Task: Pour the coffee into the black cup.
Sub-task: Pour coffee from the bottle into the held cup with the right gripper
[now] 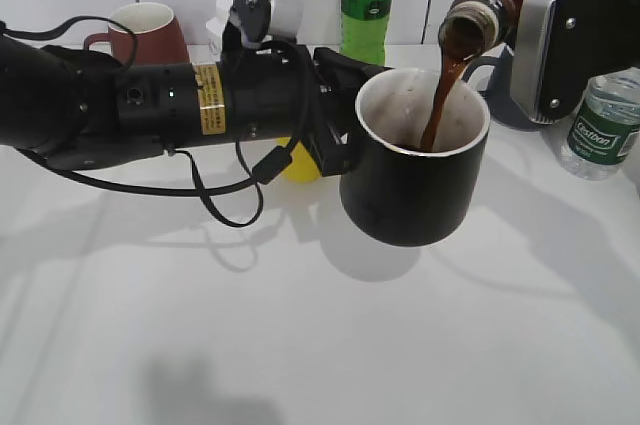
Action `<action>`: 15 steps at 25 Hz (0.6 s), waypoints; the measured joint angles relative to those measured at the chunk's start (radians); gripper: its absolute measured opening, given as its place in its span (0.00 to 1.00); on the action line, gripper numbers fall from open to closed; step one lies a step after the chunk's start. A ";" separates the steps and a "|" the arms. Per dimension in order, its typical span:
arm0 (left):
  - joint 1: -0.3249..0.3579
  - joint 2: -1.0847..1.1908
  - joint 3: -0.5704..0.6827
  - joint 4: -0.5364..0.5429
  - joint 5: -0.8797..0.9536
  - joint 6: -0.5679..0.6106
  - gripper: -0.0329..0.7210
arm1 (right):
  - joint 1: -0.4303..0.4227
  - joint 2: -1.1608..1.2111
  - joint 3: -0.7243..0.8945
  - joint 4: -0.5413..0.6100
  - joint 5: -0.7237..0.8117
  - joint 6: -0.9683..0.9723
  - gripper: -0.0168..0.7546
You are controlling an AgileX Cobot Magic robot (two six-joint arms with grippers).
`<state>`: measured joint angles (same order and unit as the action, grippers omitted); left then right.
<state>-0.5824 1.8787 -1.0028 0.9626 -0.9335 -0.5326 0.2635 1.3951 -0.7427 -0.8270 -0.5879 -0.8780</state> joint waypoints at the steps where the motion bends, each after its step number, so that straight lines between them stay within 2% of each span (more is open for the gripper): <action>1: 0.000 0.000 0.000 0.001 0.000 0.000 0.10 | 0.000 0.000 0.000 0.000 0.000 0.000 0.71; 15: 0.000 0.000 0.000 0.007 -0.002 0.000 0.10 | 0.000 0.000 0.000 0.000 -0.001 -0.039 0.71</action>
<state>-0.5824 1.8787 -1.0028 0.9695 -0.9354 -0.5326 0.2635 1.3951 -0.7427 -0.8270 -0.5888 -0.9175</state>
